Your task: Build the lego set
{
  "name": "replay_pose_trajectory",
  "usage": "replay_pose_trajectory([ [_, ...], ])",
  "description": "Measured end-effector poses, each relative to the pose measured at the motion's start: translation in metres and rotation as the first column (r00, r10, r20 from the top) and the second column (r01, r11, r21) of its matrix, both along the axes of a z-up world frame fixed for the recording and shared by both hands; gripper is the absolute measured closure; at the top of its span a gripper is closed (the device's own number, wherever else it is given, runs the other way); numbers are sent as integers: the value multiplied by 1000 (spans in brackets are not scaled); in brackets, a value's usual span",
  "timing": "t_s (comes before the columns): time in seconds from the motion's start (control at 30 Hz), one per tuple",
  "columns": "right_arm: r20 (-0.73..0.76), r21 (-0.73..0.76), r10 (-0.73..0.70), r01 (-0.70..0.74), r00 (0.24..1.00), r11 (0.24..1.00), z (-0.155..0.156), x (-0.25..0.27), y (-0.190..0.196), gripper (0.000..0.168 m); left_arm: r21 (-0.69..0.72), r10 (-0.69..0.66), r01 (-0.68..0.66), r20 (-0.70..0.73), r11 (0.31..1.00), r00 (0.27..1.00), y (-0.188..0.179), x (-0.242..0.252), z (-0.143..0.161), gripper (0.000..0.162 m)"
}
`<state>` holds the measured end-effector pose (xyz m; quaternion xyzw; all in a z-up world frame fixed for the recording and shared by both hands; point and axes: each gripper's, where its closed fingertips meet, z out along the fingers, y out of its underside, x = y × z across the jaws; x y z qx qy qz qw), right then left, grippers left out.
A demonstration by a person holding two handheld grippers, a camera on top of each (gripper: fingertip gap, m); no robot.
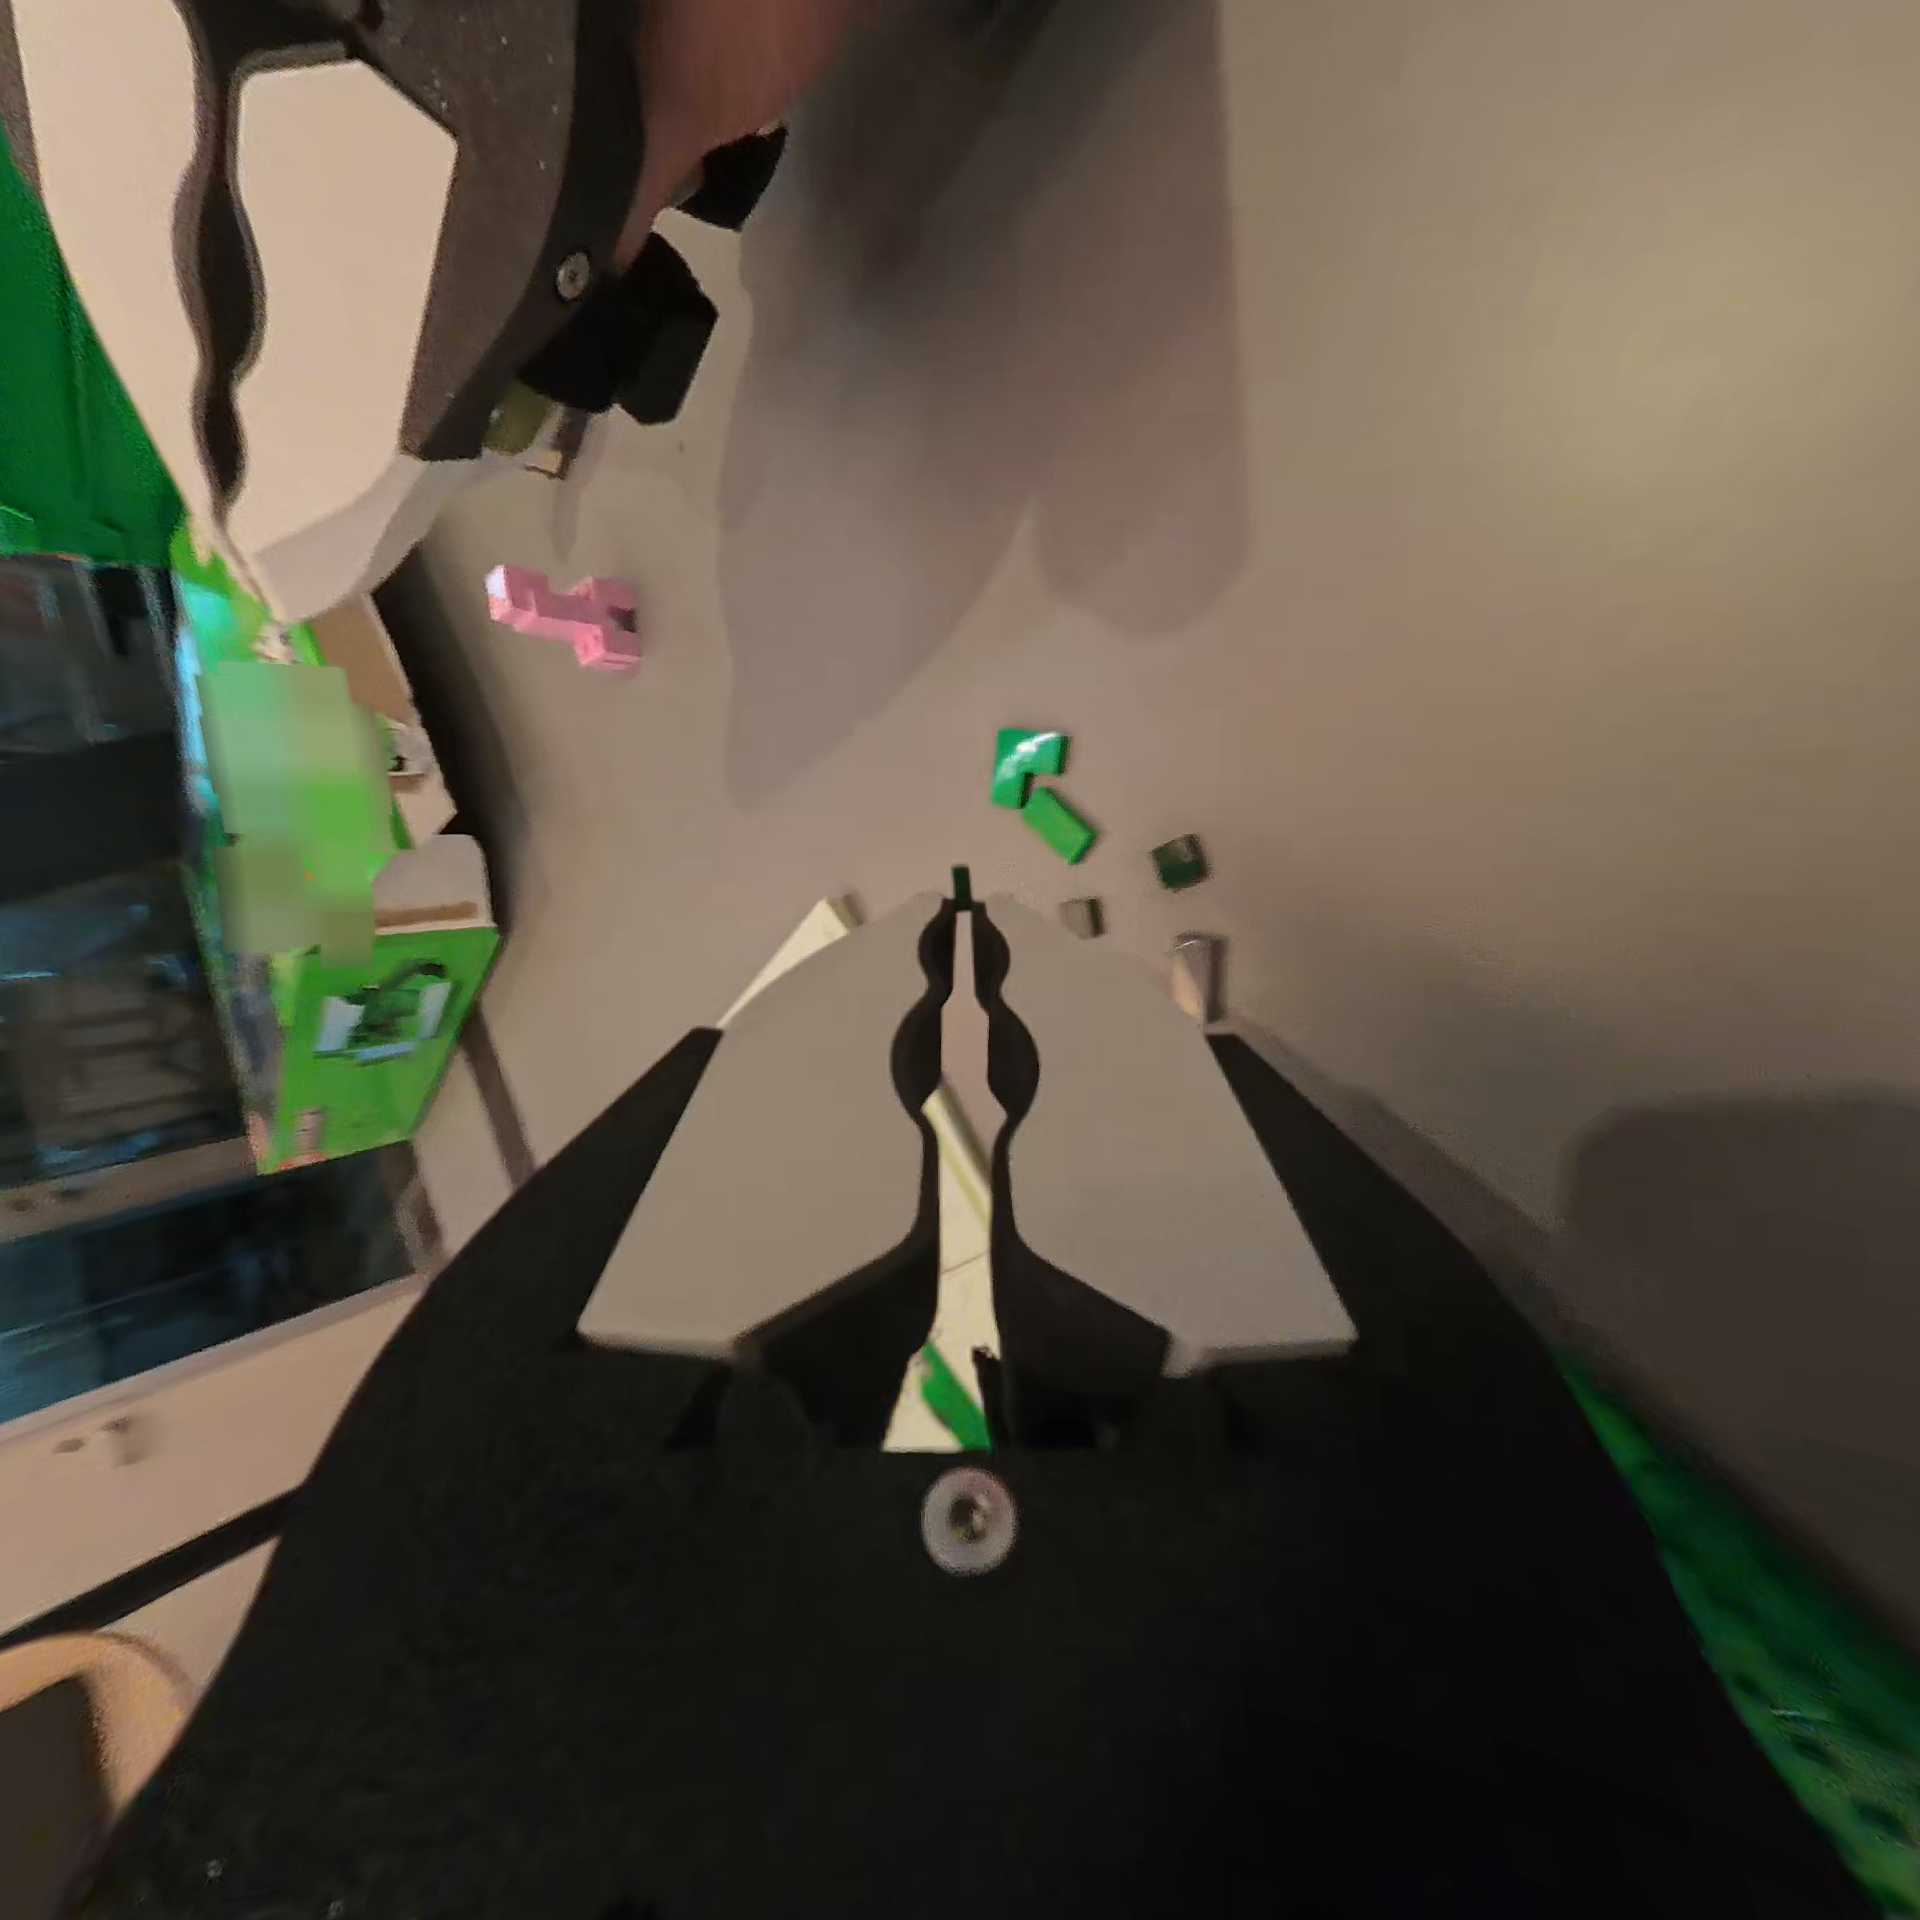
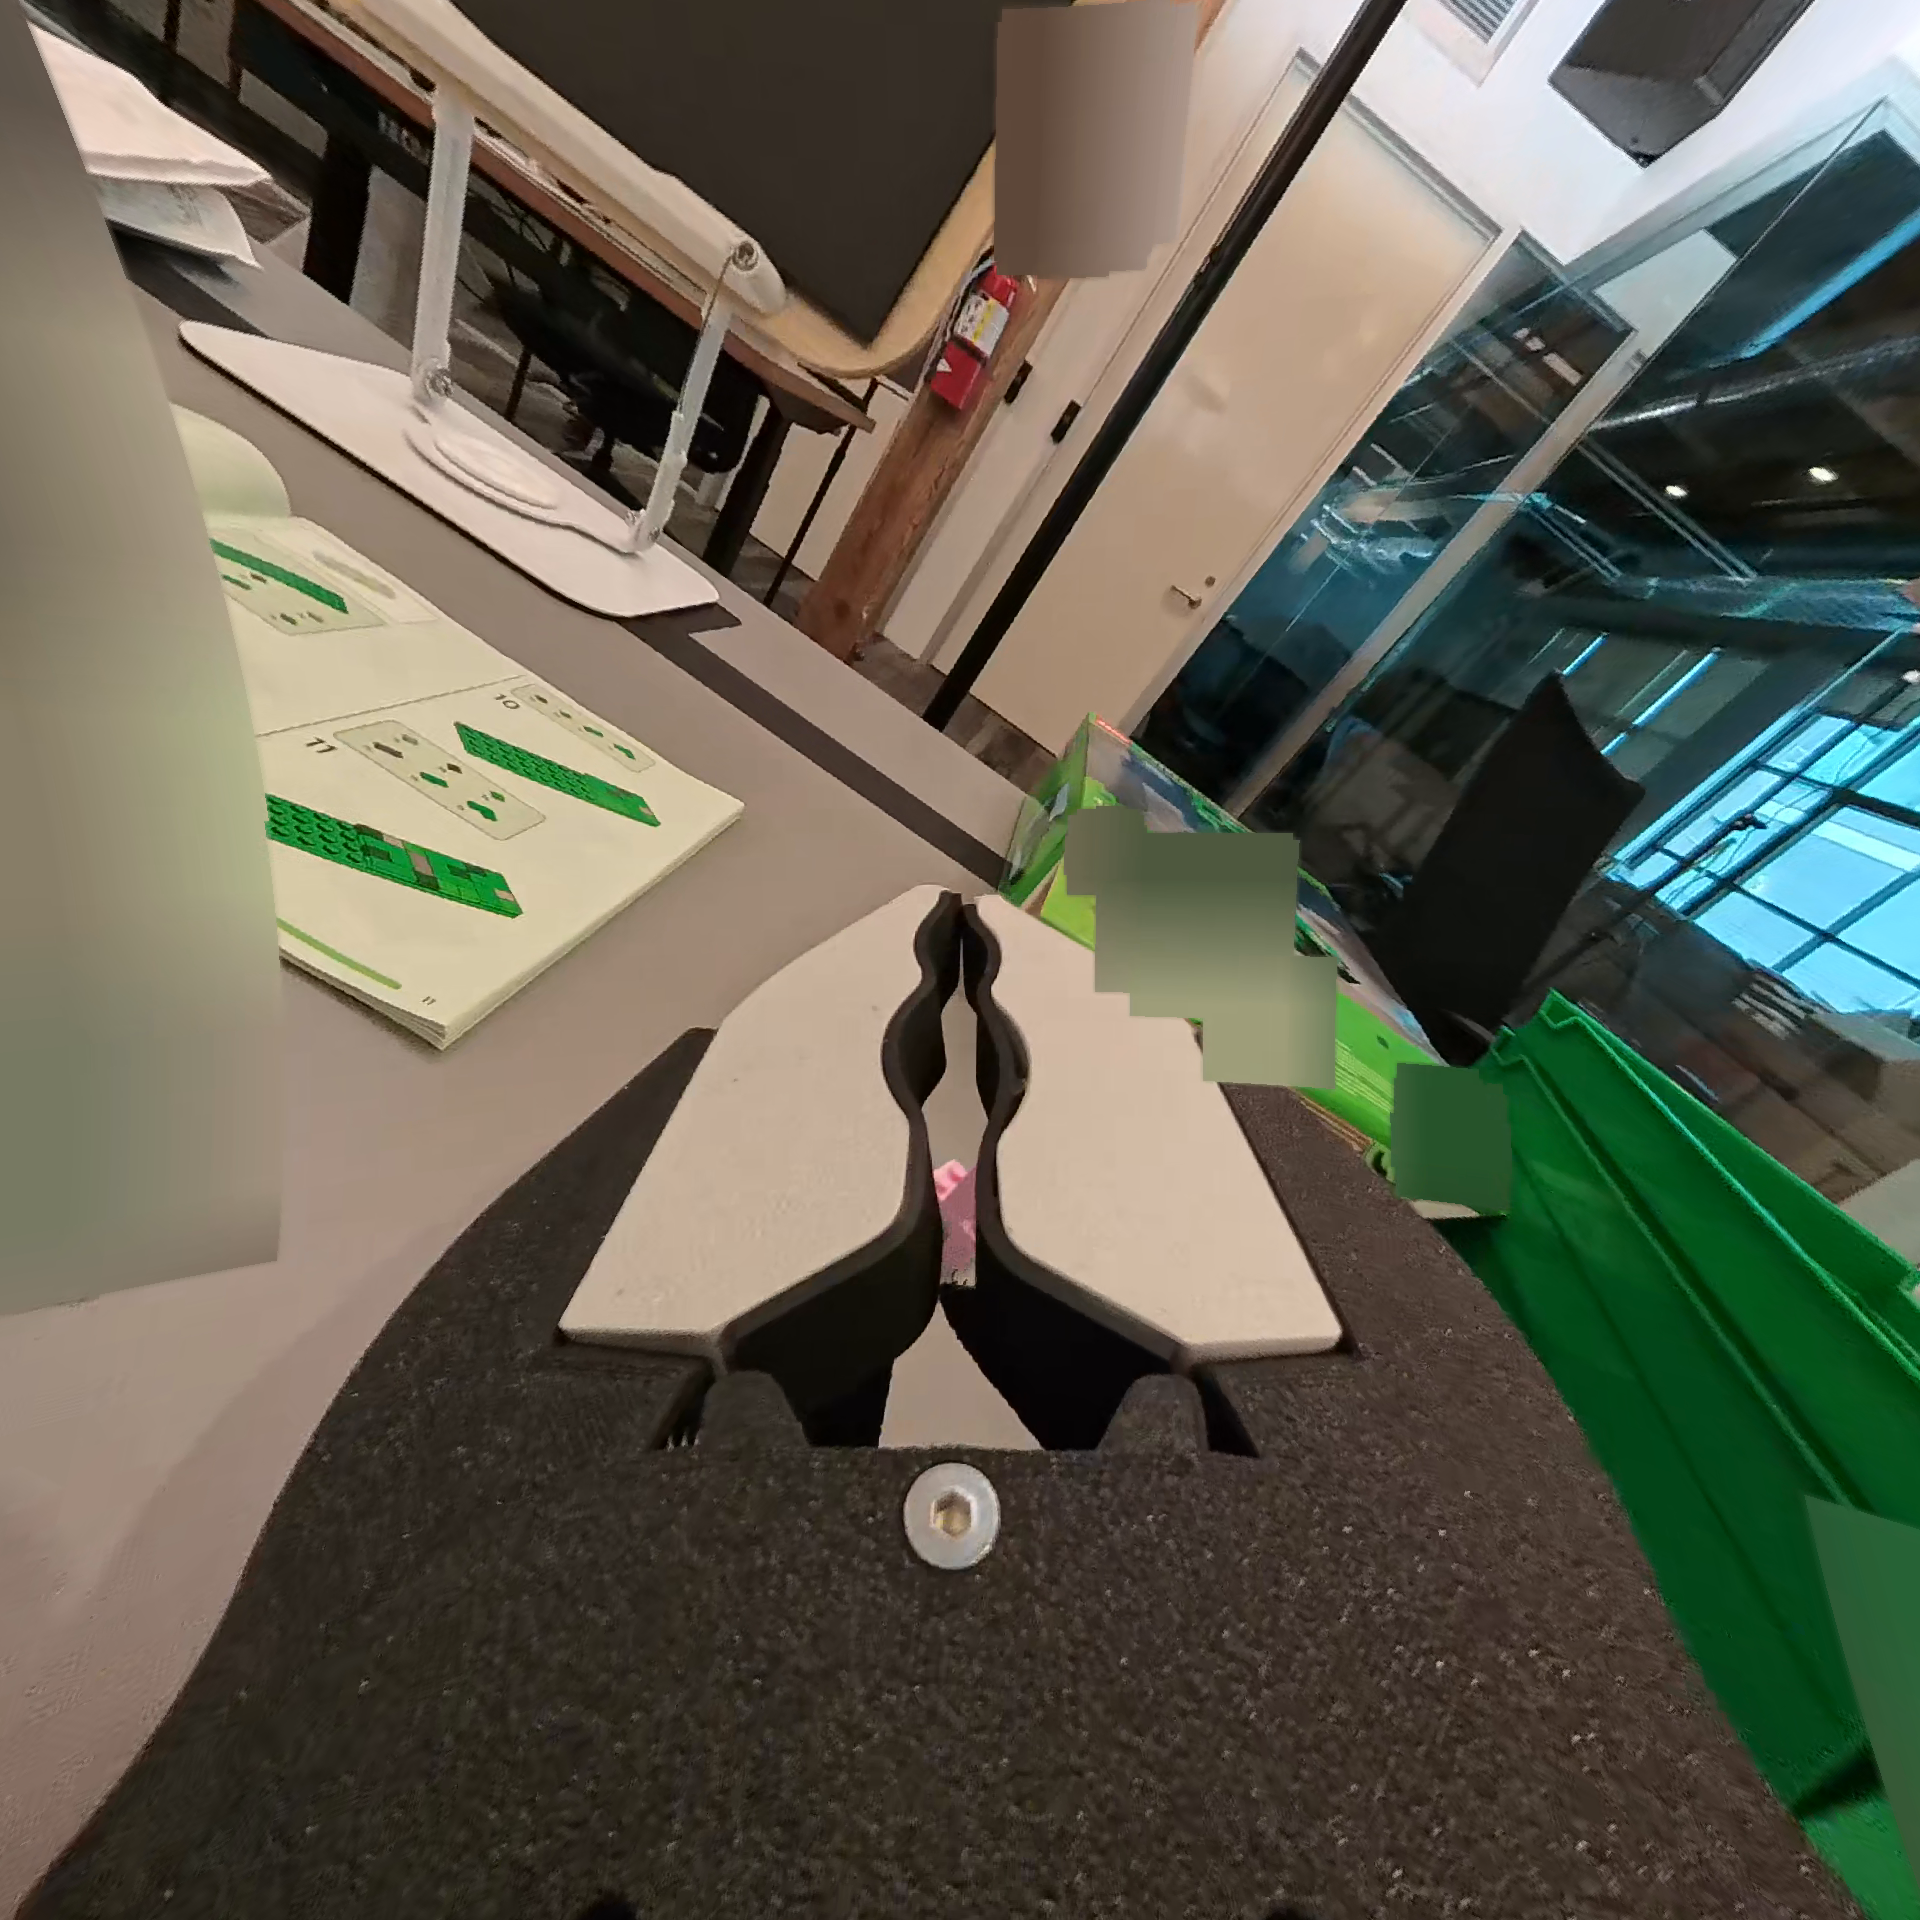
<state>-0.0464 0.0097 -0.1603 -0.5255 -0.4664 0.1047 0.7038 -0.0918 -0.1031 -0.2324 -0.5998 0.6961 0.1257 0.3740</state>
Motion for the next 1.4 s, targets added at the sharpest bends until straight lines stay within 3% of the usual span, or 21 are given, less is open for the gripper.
replay_pose_trajectory([
  [0.17,20,-19,7,-7,1000,1000,-7,-5,1,168,127,-125,158,-233,979,964,8,-17,-16,159],
  [0.27,8,-34,7,-6,1000,999,-6,-4,2,168,143,-141,188,-285,972,948,9,-23,-21,159],
  [0.47,6,-49,9,-8,1000,999,-8,-5,3,168,20,-168,179,-258,984,951,1,-30,-27,159],
  [0.87,18,-69,3,-2,1000,998,-13,-5,6,168,-132,-178,152,-216,980,960,-5,-37,-23,140],
  [1.2,34,-56,6,-4,999,998,-13,-8,5,168,-384,-131,50,-189,922,973,-9,-41,-24,118],
  [1.4,35,-52,6,-4,999,999,-12,-7,4,168,-417,-71,-6,-169,909,983,-6,-43,-21,110],
])
